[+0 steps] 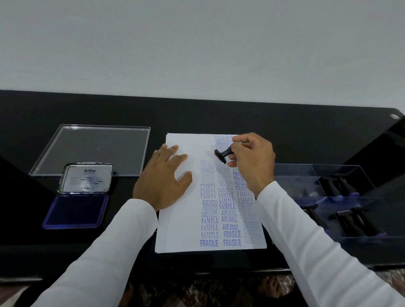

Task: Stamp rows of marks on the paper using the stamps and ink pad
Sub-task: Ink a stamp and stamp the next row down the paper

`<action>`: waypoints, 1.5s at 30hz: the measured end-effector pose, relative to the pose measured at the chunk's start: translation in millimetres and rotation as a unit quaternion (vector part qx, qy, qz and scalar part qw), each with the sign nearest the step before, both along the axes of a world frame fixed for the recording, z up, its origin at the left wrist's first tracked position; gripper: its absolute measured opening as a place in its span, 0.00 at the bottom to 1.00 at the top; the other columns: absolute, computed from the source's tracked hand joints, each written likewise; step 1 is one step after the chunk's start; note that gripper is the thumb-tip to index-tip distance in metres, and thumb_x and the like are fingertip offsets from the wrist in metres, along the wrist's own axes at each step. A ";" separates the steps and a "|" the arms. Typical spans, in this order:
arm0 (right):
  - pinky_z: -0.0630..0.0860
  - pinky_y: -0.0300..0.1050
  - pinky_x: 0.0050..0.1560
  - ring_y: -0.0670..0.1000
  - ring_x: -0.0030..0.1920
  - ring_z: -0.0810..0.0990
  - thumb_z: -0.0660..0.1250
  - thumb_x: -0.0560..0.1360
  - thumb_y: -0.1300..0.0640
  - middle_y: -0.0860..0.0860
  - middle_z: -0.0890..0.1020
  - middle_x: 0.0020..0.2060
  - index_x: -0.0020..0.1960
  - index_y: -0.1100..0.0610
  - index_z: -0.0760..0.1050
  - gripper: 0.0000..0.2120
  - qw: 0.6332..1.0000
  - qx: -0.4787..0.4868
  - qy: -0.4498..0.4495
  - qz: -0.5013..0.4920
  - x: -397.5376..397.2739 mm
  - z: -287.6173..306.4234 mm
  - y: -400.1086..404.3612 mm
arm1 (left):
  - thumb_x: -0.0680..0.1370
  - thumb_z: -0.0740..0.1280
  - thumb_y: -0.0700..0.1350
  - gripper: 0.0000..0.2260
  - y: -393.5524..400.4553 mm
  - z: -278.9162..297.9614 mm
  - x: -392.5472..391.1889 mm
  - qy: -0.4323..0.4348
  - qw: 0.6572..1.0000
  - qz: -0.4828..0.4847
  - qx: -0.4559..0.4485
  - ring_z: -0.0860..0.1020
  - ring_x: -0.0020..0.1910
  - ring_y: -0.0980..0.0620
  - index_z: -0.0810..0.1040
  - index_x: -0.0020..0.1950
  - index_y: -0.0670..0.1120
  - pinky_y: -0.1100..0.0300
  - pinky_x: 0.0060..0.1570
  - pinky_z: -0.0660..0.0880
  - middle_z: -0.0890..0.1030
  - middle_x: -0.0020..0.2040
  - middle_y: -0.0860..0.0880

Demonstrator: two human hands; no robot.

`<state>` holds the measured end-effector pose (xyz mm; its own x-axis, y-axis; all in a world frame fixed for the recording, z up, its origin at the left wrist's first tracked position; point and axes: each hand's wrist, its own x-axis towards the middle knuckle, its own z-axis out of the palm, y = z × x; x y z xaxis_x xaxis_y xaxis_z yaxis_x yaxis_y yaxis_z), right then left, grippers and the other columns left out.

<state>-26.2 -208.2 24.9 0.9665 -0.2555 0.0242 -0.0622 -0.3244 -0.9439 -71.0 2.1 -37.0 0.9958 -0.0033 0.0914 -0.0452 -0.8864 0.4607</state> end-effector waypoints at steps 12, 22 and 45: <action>0.84 0.46 0.37 0.49 0.38 0.85 0.70 0.76 0.60 0.50 0.84 0.42 0.50 0.53 0.81 0.04 1.000 0.015 0.001 -0.002 -0.4 0.4 0.1 | 0.80 0.61 0.63 0.25 1.0 -2.5 1.6 0.001 1.000 0.000 -0.005 0.51 0.81 0.50 0.68 0.76 0.57 0.45 0.76 0.56 0.59 0.81 0.56; 0.84 0.43 0.36 0.49 0.38 0.85 0.70 0.77 0.59 0.49 0.83 0.43 0.50 0.53 0.81 0.04 1.000 0.008 -0.002 -0.001 -0.6 0.8 0.3 | 0.79 0.59 0.65 0.26 1.5 -1.9 0.9 -0.001 1.000 -0.003 0.000 0.51 0.81 0.50 0.68 0.76 0.57 0.44 0.75 0.57 0.59 0.81 0.55; 0.84 0.45 0.38 0.49 0.39 0.85 0.70 0.76 0.59 0.47 0.84 0.41 0.49 0.52 0.81 0.04 1.000 -0.008 -0.014 0.011 -6.0 2.5 3.3 | 0.79 0.64 0.61 0.27 1.6 6.5 -1.2 -0.014 0.997 0.007 -0.070 0.53 0.81 0.49 0.65 0.78 0.56 0.43 0.76 0.57 0.58 0.81 0.55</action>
<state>-32.2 -204.9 27.4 0.9707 -0.2339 0.0557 -0.0281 -0.3404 -0.9399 -72.3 3.7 -30.5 0.9927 0.0244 0.1185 -0.0489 -0.8146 0.5780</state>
